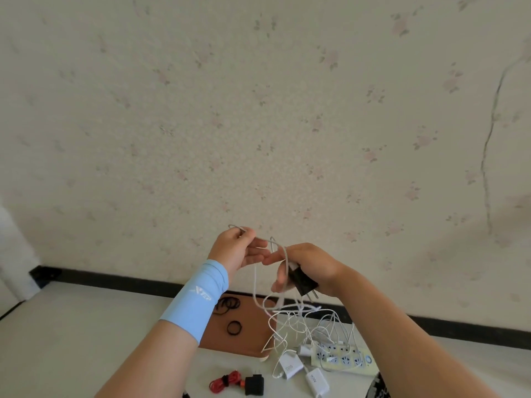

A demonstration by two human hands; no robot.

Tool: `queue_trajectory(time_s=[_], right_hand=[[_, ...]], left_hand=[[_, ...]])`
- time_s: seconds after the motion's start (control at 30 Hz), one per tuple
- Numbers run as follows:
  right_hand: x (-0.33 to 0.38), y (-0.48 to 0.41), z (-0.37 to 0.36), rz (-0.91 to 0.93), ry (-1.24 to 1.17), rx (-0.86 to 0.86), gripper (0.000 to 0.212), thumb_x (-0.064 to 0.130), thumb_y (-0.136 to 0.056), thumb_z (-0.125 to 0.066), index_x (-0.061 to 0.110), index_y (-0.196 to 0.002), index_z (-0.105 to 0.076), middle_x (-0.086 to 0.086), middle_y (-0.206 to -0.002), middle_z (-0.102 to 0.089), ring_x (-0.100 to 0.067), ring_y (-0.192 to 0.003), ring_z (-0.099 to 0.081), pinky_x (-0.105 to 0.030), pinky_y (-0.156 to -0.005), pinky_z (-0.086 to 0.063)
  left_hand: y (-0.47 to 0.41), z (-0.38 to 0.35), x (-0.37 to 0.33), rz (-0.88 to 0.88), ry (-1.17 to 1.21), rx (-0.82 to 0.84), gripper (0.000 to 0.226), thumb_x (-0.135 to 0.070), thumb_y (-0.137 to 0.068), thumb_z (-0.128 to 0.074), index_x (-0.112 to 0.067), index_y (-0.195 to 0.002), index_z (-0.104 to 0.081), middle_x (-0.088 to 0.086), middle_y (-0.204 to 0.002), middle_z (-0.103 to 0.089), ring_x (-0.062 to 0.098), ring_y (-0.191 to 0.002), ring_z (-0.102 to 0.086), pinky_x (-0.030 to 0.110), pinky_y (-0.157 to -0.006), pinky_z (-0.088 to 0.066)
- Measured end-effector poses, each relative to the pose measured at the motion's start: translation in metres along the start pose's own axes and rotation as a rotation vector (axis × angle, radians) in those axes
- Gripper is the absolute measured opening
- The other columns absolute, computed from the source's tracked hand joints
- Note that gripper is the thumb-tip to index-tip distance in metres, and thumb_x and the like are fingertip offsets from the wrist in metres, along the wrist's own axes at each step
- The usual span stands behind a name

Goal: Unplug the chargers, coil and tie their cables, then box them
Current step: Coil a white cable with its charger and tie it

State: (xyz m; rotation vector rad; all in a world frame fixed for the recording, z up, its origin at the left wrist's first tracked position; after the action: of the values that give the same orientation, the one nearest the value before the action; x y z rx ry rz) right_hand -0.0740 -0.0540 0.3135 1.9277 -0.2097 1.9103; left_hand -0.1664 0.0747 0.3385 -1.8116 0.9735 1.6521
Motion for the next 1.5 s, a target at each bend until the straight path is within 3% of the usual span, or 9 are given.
queue_trajectory(time_s=[0.23,0.4,0.53,0.63,0.73,0.97,1.2,1.33,1.5], right_hand=[[-0.009,-0.011,-0.015,-0.114,-0.199,0.174,0.039,0.026,-0.106,-0.039,0.000,-0.120,-0.065,-0.004,-0.069,-0.045,-0.021,-0.061,-0.049,-0.053,-0.091,-0.049],[-0.008,-0.012,-0.024,-0.125,-0.084,0.165,0.041,0.042,-0.107,-0.039,0.013,-0.083,-0.056,-0.005,-0.075,-0.053,-0.019,-0.063,-0.053,-0.034,-0.056,-0.049],[-0.004,-0.016,-0.030,-0.078,0.136,0.175,0.036,0.038,-0.107,-0.042,0.012,-0.096,-0.065,0.000,-0.063,-0.051,-0.016,-0.053,-0.052,-0.031,-0.051,-0.042],[-0.006,-0.015,-0.035,-0.073,0.153,0.227,0.035,0.035,-0.108,-0.041,0.016,-0.113,-0.070,0.000,-0.060,-0.045,-0.016,-0.053,-0.050,-0.036,-0.063,-0.047],[-0.007,-0.013,-0.033,-0.094,0.033,0.269,0.031,0.034,-0.108,-0.043,0.017,-0.117,-0.067,-0.002,-0.062,-0.043,-0.017,-0.055,-0.046,-0.037,-0.064,-0.048],[-0.005,-0.014,0.002,-0.086,0.012,0.104,0.037,0.031,-0.108,-0.041,0.008,-0.098,-0.069,-0.001,-0.058,-0.039,-0.015,-0.049,-0.040,-0.026,-0.048,-0.037],[-0.011,-0.012,0.010,-0.109,0.126,0.124,0.038,0.040,-0.107,-0.041,0.010,-0.106,-0.065,-0.006,-0.070,-0.055,-0.025,-0.063,-0.059,-0.049,-0.080,-0.055],[-0.010,-0.005,0.009,-0.166,0.168,0.218,0.035,0.036,-0.108,-0.041,0.011,-0.115,-0.065,-0.003,-0.072,-0.051,-0.016,-0.056,-0.049,-0.031,-0.055,-0.050],[0.001,-0.006,0.027,-0.067,0.098,0.084,0.032,0.028,-0.108,-0.040,0.008,-0.098,-0.063,0.000,-0.065,-0.044,-0.014,-0.050,-0.041,-0.026,-0.045,-0.038]], left_hand=[[-0.007,0.033,0.006,0.021,-0.274,-0.091,0.019,-0.020,-0.101,-0.050,-0.004,-0.100,-0.059,0.010,-0.085,-0.074,0.024,-0.063,-0.071,0.031,-0.063,-0.060],[-0.001,0.051,0.009,0.053,-0.531,-0.121,0.031,-0.036,-0.097,-0.055,-0.007,-0.094,-0.065,0.000,-0.073,-0.075,0.021,-0.057,-0.069,0.027,-0.054,-0.053],[0.000,0.068,-0.002,0.049,-1.158,-0.259,0.045,-0.049,-0.090,-0.057,-0.012,-0.066,-0.067,-0.005,-0.063,-0.070,0.020,-0.053,-0.061,0.028,-0.061,-0.053],[0.004,0.045,-0.019,-0.300,-0.949,-0.198,0.013,-0.016,-0.090,-0.054,-0.024,-0.091,-0.065,-0.011,-0.096,-0.066,0.008,-0.088,-0.060,0.025,-0.078,-0.043],[0.007,0.005,-0.008,-0.254,-0.825,0.239,0.039,0.000,-0.086,-0.051,-0.025,-0.112,-0.065,-0.012,-0.113,-0.063,0.004,-0.107,-0.054,0.026,-0.094,-0.042],[-0.012,0.006,0.010,-0.014,-0.875,0.405,0.024,-0.026,-0.097,-0.051,-0.019,-0.080,-0.066,-0.004,-0.062,-0.064,0.014,-0.070,-0.059,0.032,-0.087,-0.050],[-0.020,0.012,-0.001,-0.092,-0.809,0.330,0.029,-0.037,-0.099,-0.051,-0.022,-0.083,-0.070,-0.011,-0.056,-0.041,0.009,-0.047,-0.032,0.020,-0.047,-0.034],[-0.018,0.009,-0.004,-0.168,-0.797,0.353,0.021,-0.028,-0.100,-0.054,-0.023,-0.102,-0.075,-0.019,-0.041,-0.044,0.002,-0.041,-0.033,0.011,-0.045,-0.031],[-0.018,0.023,0.009,0.020,-0.857,0.367,0.024,-0.036,-0.095,-0.061,-0.017,-0.087,-0.073,-0.006,-0.057,-0.057,0.014,-0.051,-0.057,0.020,-0.055,-0.045]])
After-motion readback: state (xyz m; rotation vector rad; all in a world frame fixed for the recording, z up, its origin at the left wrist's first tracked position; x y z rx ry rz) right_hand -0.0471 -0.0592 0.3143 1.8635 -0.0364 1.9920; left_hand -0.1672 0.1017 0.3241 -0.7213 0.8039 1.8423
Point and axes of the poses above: each hand's wrist, its own y-axis away from the middle knuckle, its own z-axis out of the back of the hand, x = y × z, the point moved 5 cm from there along -y, towards the middle knuckle
